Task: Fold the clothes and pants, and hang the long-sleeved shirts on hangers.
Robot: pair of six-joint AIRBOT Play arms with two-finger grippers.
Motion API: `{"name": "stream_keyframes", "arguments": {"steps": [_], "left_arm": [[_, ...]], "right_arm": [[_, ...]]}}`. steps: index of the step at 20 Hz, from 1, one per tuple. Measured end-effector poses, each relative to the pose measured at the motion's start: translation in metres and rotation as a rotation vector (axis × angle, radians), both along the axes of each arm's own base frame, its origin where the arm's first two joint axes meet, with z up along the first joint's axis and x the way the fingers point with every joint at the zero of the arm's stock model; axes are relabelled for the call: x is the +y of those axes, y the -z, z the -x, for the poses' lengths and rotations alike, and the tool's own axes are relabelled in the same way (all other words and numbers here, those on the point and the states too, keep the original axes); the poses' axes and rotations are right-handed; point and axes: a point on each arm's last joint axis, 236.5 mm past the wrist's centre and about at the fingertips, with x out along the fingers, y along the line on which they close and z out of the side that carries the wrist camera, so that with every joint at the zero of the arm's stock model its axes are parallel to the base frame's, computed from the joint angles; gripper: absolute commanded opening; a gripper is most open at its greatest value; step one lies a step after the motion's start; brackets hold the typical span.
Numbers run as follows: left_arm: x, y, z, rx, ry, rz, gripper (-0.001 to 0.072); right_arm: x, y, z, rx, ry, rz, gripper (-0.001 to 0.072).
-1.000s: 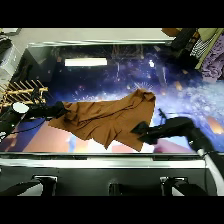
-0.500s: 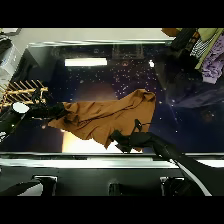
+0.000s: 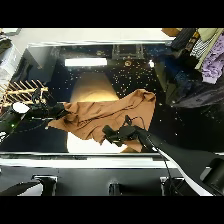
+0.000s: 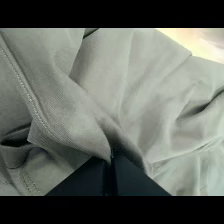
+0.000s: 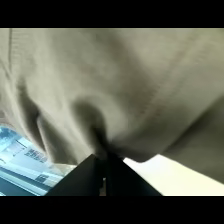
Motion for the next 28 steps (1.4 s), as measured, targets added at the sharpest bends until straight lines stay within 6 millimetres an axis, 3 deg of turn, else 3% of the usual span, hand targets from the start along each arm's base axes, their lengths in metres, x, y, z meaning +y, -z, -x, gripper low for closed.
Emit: {"name": "stream_keyframes", "arguments": {"steps": [3,5,7,10,12,14,16,17,19,20,22,24,26,28], "left_arm": [[0.001,0.0,0.0,-0.002,0.003,-0.007,0.0018],[0.002,-0.006,-0.001,-0.019,0.005,-0.011,0.0018],[0.003,-0.024,-0.006,-0.072,0.015,-0.027,0.0018],[0.008,-0.086,-0.025,-0.238,0.032,-0.072,0.0018],[0.012,-0.155,-0.039,-0.405,0.034,-0.104,0.0018],[0.014,-0.245,-0.043,-0.609,0.028,-0.132,0.0018],[0.014,-0.349,-0.027,-0.84,0.016,-0.156,0.0018],[0.013,-0.399,-0.009,-0.956,0.014,-0.175,0.0018],[0.012,-0.483,0.038,-1.159,0.003,-0.204,0.0018],[0.013,-0.513,0.062,-1.238,-0.006,-0.221,0.0018],[0.015,-0.556,0.106,-1.347,-0.045,-0.225,0.0018],[0.019,-0.578,0.135,-1.401,-0.083,-0.221,0.0018],[0.022,-0.582,0.142,-1.402,-0.1,-0.227,0.0018],[0.024,-0.569,0.127,-1.344,-0.091,-0.239,0.0018]], "right_arm": [[0.003,-0.022,-0.005,-0.045,-0.015,-0.028,0.0029],[-0.007,-0.059,-0.024,-0.141,0.007,-0.061,0.0028],[-0.033,-0.111,-0.06,-0.284,0.077,-0.094,0.0029],[-0.107,-0.236,-0.121,-0.626,0.228,-0.133,0.0029],[-0.155,-0.339,-0.135,-0.896,0.294,-0.134,0.0029],[-0.196,-0.453,-0.117,-1.181,0.341,-0.124,0.0029],[-0.219,-0.552,-0.075,-1.427,0.358,-0.123,0.003],[-0.227,-0.6,-0.046,-1.552,0.358,-0.122,0.003],[-0.238,-0.677,0.018,-1.777,0.354,-0.113,0.0029],[-0.243,-0.707,0.048,-1.875,0.36,-0.104,0.0029],[-0.253,-0.746,0.097,-2.022,0.38,-0.065,0.0029],[-0.261,-0.76,0.112,-2.074,0.403,-0.011,0.0029],[-0.267,-0.759,0.1,-2.045,0.422,0.043,0.003],[-0.27,-0.742,0.064,-1.948,0.423,0.107,0.003]]}}
